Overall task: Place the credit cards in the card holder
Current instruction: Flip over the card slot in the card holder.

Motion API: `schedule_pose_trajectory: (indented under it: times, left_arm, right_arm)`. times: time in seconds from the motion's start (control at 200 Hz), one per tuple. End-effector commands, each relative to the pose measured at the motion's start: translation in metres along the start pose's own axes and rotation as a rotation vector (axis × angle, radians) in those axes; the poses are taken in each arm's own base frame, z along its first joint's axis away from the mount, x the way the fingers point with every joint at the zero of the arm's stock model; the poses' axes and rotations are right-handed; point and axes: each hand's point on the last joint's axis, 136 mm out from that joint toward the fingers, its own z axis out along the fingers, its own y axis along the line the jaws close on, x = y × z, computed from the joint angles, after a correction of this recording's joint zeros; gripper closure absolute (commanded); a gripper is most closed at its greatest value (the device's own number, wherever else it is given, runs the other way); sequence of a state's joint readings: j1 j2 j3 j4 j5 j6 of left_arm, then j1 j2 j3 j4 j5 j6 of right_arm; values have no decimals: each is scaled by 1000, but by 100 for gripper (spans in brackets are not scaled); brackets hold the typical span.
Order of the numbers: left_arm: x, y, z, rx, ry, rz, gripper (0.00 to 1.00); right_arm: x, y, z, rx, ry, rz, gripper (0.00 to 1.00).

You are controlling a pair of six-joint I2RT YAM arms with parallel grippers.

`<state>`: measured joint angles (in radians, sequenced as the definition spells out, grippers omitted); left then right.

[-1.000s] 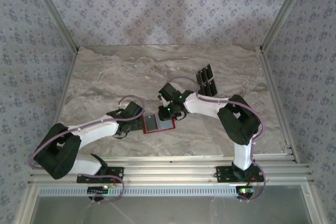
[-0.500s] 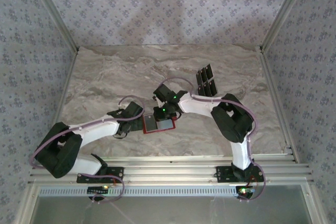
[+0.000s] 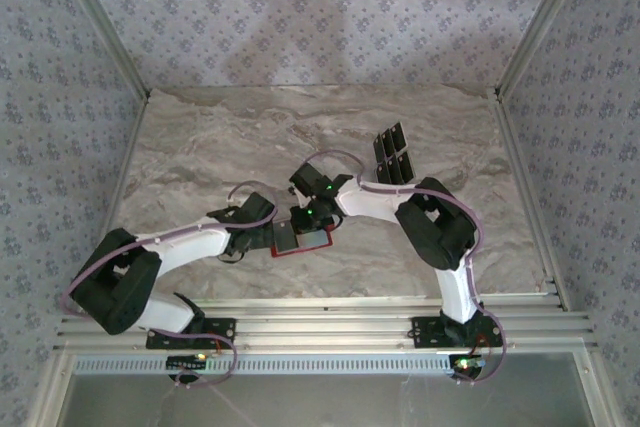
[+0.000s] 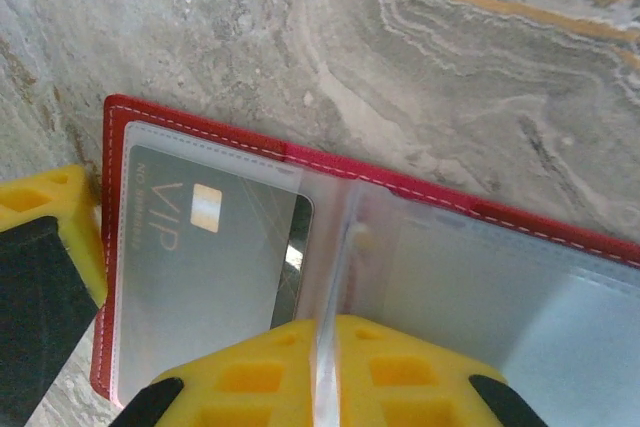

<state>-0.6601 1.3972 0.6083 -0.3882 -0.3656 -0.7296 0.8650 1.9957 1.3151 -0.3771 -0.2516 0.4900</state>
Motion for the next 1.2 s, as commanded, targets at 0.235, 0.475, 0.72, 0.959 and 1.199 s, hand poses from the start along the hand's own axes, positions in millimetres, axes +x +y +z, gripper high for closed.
schedule_pose_trajectory:
  times: [0.235, 0.475, 0.72, 0.959, 1.199]
  left_arm:
    - [9, 2, 13, -25, 35, 23, 0]
    - [7, 1, 12, -21, 33, 27, 0]
    - [-7, -1, 10, -20, 13, 29, 0]
    - [-42, 4, -4, -6, -37, 1, 0]
    - [-64, 14, -26, 6, -83, -22, 0]
  right_arm:
    - [9, 24, 12, -42, 59, -27, 86]
    - [8, 30, 3, -57, 56, -40, 86]
    - [-10, 20, -46, -49, -68, -2, 67]
    - [-5, 0, -68, -17, -124, 61, 56]
    - [15, -15, -59, -15, -99, 122, 50]
